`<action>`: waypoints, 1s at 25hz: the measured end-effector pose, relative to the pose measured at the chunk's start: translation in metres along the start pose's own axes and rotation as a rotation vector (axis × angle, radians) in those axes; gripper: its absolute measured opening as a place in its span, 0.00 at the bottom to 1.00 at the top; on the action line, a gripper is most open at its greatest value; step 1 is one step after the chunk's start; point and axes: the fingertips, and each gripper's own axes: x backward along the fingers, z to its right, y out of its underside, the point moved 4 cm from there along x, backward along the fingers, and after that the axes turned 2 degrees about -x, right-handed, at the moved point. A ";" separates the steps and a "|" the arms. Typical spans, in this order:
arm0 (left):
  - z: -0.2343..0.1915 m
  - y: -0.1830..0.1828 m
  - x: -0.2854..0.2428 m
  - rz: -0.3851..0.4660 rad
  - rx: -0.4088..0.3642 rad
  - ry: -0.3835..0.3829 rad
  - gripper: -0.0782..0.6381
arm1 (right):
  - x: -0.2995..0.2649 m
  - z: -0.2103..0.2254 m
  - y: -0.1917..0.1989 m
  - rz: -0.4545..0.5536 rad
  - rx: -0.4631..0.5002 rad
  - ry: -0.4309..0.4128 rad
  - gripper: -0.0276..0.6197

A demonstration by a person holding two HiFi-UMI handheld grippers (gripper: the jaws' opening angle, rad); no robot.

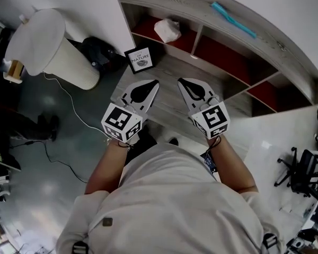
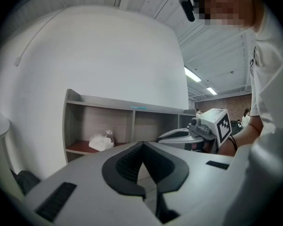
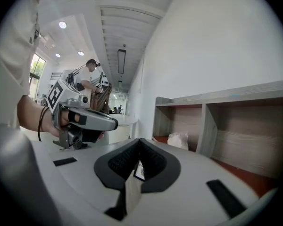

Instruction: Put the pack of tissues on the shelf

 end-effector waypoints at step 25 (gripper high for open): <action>-0.051 0.014 0.166 -0.001 0.017 0.111 0.13 | -0.026 -0.151 -0.032 0.007 -0.060 0.091 0.07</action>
